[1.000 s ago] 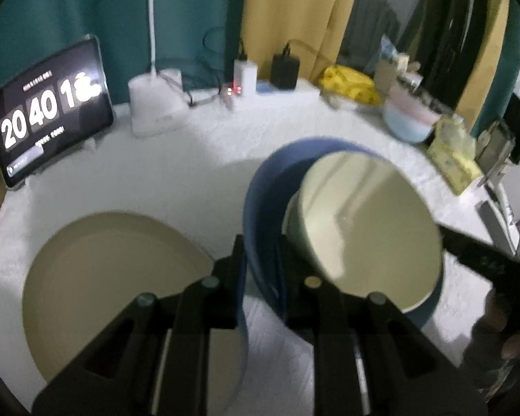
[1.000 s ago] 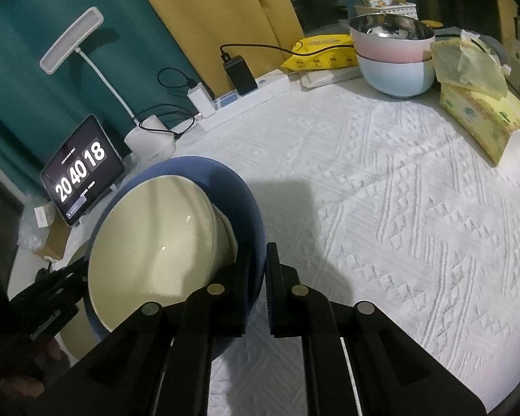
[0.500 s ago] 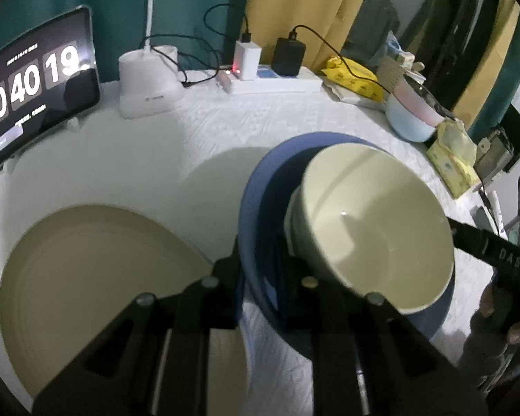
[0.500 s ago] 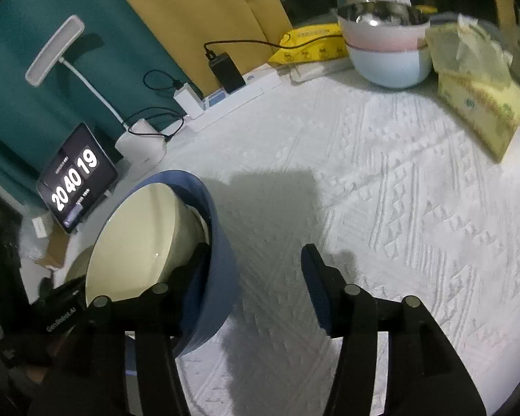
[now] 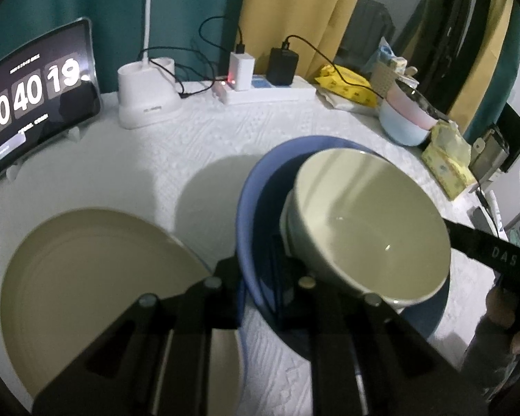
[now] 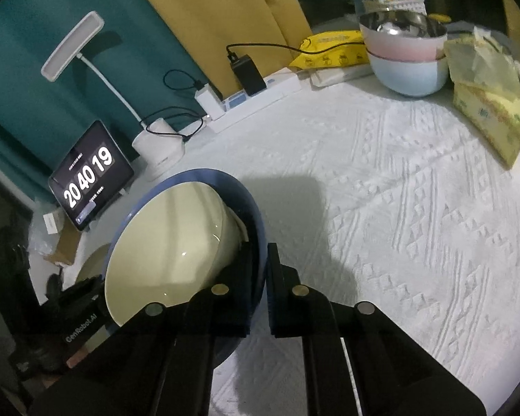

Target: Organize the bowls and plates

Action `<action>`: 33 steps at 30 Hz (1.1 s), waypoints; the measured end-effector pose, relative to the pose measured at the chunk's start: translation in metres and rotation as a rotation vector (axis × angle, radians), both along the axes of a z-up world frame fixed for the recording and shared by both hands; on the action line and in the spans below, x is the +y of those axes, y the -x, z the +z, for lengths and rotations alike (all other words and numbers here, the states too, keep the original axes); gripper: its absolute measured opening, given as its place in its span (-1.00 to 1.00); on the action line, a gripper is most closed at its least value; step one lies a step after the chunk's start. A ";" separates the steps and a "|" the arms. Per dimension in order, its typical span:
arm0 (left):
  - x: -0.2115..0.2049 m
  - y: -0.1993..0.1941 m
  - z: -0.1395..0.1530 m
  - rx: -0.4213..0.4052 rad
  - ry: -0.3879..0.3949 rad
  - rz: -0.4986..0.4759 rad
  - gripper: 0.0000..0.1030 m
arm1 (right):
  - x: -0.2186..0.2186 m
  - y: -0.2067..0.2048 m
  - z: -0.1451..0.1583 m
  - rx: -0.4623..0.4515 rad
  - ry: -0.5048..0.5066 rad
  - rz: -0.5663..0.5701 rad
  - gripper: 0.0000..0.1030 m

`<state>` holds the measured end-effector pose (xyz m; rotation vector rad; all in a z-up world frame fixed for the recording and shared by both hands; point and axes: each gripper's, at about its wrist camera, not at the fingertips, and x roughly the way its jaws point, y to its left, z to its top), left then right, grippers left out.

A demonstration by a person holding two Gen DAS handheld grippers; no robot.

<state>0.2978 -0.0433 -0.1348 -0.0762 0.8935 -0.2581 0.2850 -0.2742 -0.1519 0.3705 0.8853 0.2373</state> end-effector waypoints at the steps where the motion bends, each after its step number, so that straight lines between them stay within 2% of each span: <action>1: 0.000 0.001 0.002 -0.006 0.004 0.000 -0.78 | 0.000 0.001 0.002 -0.004 0.000 -0.001 -0.84; 13: 0.007 0.015 0.035 -0.087 0.027 0.013 -0.78 | 0.006 0.013 0.038 -0.082 0.010 -0.002 -0.85; 22: 0.029 0.030 0.056 -0.135 0.035 0.042 -0.78 | 0.024 0.022 0.061 -0.129 0.013 0.023 -0.85; 33: 0.066 0.046 0.062 -0.157 0.051 0.093 -0.78 | 0.058 0.026 0.074 -0.156 0.021 0.076 -0.85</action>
